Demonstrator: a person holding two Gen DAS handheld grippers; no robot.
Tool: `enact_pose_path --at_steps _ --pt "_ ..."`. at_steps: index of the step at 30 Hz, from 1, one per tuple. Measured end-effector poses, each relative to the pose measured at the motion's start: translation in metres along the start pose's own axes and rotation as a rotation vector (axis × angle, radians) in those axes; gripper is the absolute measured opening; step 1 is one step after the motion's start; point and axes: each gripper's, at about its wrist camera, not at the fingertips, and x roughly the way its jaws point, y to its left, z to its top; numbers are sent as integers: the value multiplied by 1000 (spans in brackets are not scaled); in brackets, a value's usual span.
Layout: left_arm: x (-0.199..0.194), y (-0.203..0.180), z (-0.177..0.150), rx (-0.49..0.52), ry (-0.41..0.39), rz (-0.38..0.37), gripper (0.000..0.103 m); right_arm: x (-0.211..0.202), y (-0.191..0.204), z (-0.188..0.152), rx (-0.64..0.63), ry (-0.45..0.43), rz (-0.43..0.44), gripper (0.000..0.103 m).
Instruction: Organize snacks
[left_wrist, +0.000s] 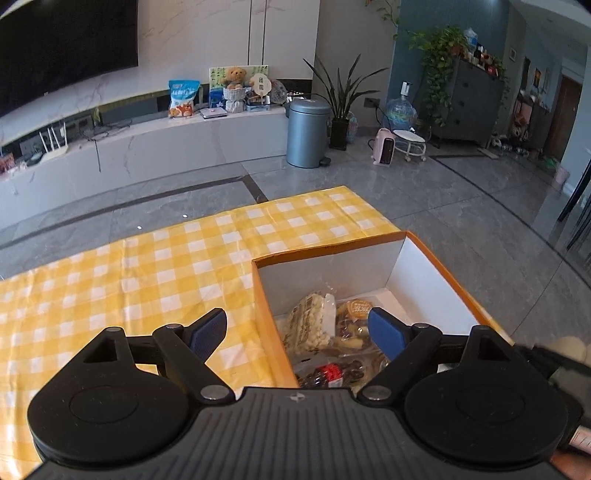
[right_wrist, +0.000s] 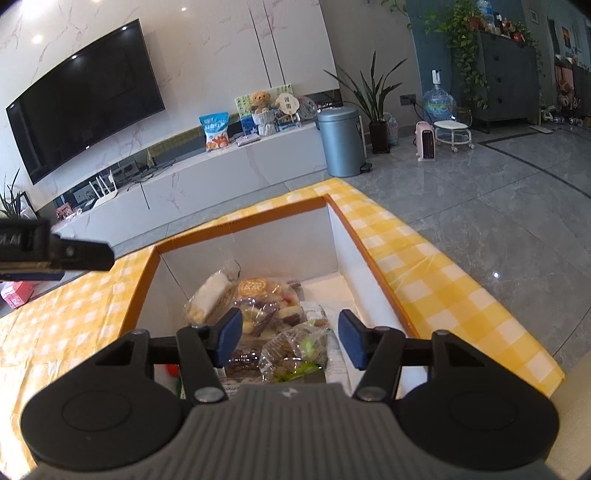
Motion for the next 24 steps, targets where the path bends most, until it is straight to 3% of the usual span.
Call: enact_pose_path --at_steps 5,8,16,19,21,22,24 --pt "-7 -9 -12 52 -16 120 101 -17 -3 5 -3 -55 -14 67" --pt "-5 -14 -25 72 13 111 101 -26 -7 3 -38 -67 -65 68" --pt "24 -28 -51 113 94 133 101 -17 -32 -7 -62 29 -206 68" --pt "40 -26 -58 83 165 164 94 -5 -39 -12 -34 105 -199 66" --pt "48 -23 -62 55 195 149 88 4 -44 -16 -3 143 -167 48" --pt "51 -21 -65 41 207 133 84 9 -45 -18 -3 160 -162 48" --pt "55 -19 -68 15 231 99 70 14 -42 -20 -42 161 -205 31"
